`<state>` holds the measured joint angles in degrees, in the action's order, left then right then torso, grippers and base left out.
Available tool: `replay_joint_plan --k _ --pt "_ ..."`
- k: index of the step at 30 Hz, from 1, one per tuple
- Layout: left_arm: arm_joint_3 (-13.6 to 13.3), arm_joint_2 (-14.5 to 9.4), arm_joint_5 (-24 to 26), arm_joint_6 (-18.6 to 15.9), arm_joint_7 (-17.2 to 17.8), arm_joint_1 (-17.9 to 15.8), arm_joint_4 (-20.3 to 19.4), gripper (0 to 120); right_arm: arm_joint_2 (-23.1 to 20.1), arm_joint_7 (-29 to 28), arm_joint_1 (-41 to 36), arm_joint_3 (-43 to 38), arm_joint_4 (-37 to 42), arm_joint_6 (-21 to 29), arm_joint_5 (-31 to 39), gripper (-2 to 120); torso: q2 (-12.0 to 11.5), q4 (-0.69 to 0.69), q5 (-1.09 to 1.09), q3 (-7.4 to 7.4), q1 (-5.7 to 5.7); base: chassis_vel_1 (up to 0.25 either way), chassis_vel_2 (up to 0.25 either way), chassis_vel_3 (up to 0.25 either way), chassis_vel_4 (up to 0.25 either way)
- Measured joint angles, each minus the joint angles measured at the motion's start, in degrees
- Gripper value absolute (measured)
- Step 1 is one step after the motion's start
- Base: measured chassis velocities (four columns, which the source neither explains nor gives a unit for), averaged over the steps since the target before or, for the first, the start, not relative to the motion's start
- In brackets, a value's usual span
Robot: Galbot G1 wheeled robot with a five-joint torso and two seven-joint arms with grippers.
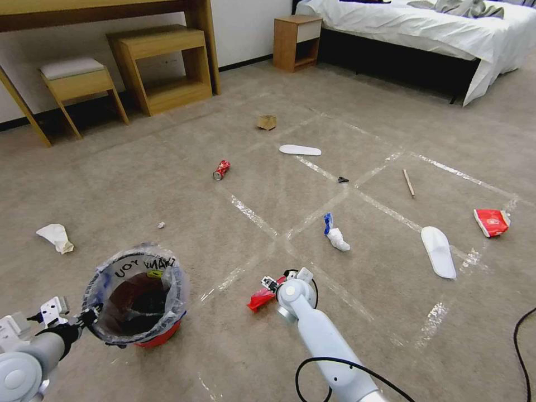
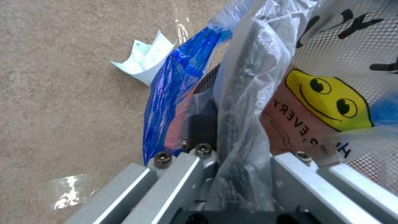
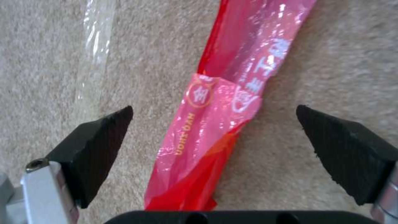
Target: Pick up the trash bin and place the garbage on the floor into it.
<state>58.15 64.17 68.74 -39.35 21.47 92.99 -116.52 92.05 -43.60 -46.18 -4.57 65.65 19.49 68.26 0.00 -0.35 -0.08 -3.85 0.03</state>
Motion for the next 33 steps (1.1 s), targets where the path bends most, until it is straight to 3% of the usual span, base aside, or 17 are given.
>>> replay_joint_plan --k 9,13,15,19,23,33 --pt "0.13 0.27 0.0 0.29 -0.19 0.35 -0.45 0 0.19 2.29 1.65 0.16 -4.79 -1.45 -2.54 99 0.0 0.0 0.0 0.0 0.0 0.0 0.0 0.0 0.0" --pt "0.05 0.37 -0.01 0.38 -0.29 0.35 -0.61 0 0.16 3.1 1.97 0.42 -6.05 -2.08 -3.67 88 0.0 0.0 0.0 0.0 0.0 0.0 0.0 0.0 0.0" --pt "-0.09 0.54 -0.16 0.49 -0.63 0.33 -0.67 0 0.15 3.93 2.03 0.78 -6.77 -2.63 -4.31 77 0.0 -0.01 0.0 0.0 0.0 0.0 0.0 0.0 0.0" --pt "-0.17 0.62 -0.37 0.57 -0.88 0.33 -0.67 0 0.14 4.35 2.08 0.98 -7.18 -2.98 -4.62 70 0.0 -0.01 0.0 0.0 0.0 0.0 0.0 0.0 0.0" --pt "-0.46 0.78 -0.86 0.75 -1.26 0.35 -0.68 0 0.11 5.76 2.1 1.95 -7.69 -3.89 -5.1 47 0.0 -0.01 0.0 0.0 0.0 0.0 0.0 0.0 0.0" --pt "-0.48 0.86 -1.22 1.17 -1.73 0.76 -0.68 0 0.11 7.42 2.21 2.94 -8.78 -5.27 -6.44 34 0.01 0.0 0.0 0.0 0.0 0.0 0.0 0.0 0.0"
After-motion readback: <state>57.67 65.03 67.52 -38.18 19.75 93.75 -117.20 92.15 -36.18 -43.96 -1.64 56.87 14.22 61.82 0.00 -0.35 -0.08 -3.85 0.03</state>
